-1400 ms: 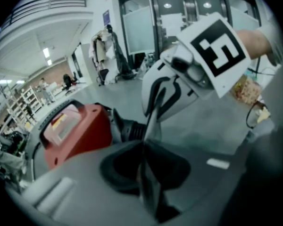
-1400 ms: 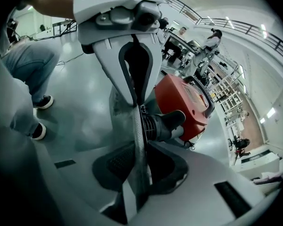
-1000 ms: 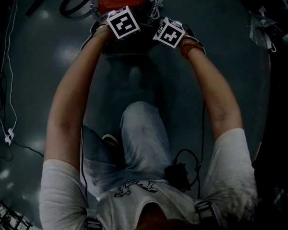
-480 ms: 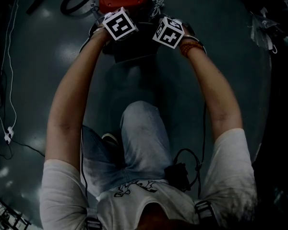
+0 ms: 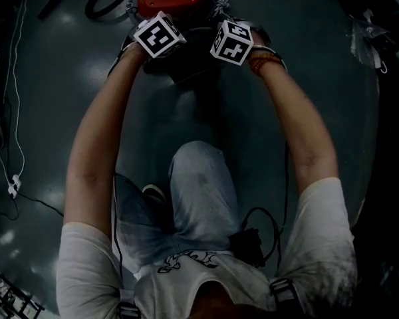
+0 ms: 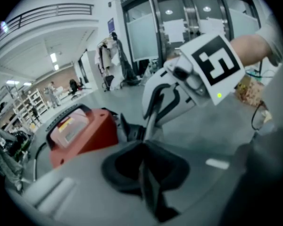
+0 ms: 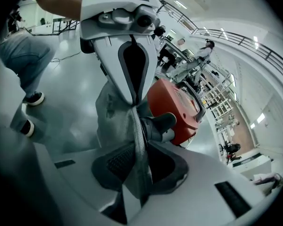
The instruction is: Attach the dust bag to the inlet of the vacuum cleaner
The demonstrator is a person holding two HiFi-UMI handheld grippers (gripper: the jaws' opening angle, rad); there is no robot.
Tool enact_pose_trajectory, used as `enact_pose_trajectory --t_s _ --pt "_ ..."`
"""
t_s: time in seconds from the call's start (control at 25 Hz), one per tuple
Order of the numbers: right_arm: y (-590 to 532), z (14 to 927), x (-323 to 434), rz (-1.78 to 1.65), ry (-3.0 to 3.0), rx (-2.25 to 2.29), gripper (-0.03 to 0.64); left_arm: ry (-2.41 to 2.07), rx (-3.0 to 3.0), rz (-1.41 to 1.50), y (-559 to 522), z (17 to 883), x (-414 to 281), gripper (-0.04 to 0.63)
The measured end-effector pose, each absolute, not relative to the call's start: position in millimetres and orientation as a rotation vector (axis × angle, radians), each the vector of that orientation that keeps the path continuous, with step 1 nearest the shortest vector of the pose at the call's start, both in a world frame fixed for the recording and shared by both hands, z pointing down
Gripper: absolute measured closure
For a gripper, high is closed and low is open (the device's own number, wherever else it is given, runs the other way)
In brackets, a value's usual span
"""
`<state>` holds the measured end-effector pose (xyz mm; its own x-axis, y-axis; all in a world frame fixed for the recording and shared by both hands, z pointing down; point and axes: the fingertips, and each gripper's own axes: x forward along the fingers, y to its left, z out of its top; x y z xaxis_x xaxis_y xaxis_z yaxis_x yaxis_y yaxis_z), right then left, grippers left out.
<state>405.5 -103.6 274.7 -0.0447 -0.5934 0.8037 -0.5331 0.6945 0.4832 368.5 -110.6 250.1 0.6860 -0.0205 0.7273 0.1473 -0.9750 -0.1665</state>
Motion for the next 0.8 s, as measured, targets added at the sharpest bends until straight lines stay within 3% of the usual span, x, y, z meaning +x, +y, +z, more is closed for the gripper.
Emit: enact_pose_trajectory --t_s 0.8 --pt "-99.7 277.1 408.4 -0.037 -1.744 1.037 0.546 -0.059 -2.670 -1.113 -109.5 243.0 375.2 0.577"
